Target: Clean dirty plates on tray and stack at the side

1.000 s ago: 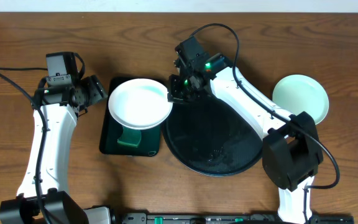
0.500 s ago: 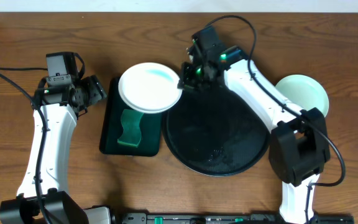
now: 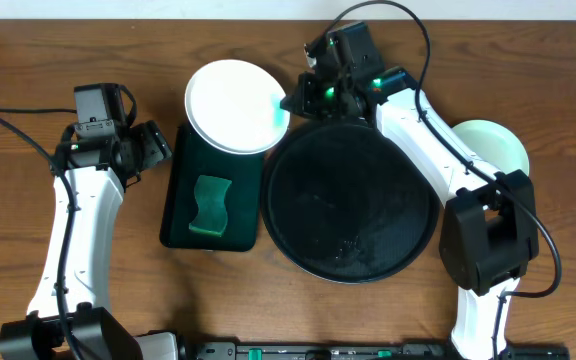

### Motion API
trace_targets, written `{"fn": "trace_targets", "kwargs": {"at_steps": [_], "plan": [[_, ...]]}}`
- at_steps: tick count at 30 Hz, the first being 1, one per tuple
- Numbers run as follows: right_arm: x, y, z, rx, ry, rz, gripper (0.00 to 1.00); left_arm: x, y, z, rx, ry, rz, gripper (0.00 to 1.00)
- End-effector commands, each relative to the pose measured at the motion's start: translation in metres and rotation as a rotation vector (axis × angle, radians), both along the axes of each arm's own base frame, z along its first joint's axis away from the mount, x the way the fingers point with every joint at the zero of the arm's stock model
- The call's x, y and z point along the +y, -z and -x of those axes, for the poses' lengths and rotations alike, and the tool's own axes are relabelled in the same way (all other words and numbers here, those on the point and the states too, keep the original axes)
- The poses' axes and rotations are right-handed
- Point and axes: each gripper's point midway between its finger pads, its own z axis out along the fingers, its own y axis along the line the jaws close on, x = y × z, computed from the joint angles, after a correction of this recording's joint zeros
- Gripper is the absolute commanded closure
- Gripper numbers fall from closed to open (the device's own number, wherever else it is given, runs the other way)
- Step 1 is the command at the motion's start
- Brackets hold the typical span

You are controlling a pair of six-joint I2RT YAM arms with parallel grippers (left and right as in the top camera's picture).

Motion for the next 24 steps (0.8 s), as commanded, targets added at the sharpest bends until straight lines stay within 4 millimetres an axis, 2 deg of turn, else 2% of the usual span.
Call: {"fn": "trace_targets", "kwargs": {"at_steps": [1, 9, 14, 18, 24], "plan": [[-0.003, -0.017, -0.009, -0.095, -0.015, 0.0, 0.99, 0.004, -0.007, -0.002, -0.019, -0.017, -0.006, 0.2], [-0.033, -0.004, -0.038, -0.194, 0.14, 0.192, 0.99, 0.004, -0.007, -0.002, -0.019, -0.017, -0.006, 0.2], [-0.05, -0.019, -0.045, -0.271, 0.208, 0.28, 0.99, 0.004, -0.007, -0.002, -0.019, -0.017, -0.006, 0.2], [-0.052, -0.034, -0.044, -0.366, 0.224, 0.373, 0.99, 0.004, -0.007, -0.002, -0.019, -0.017, -0.006, 0.2], [-0.046, -0.043, -0.033, -0.525, 0.223, 0.606, 0.99, 0.004, -0.007, -0.002, -0.019, -0.017, -0.006, 0.2]]}}
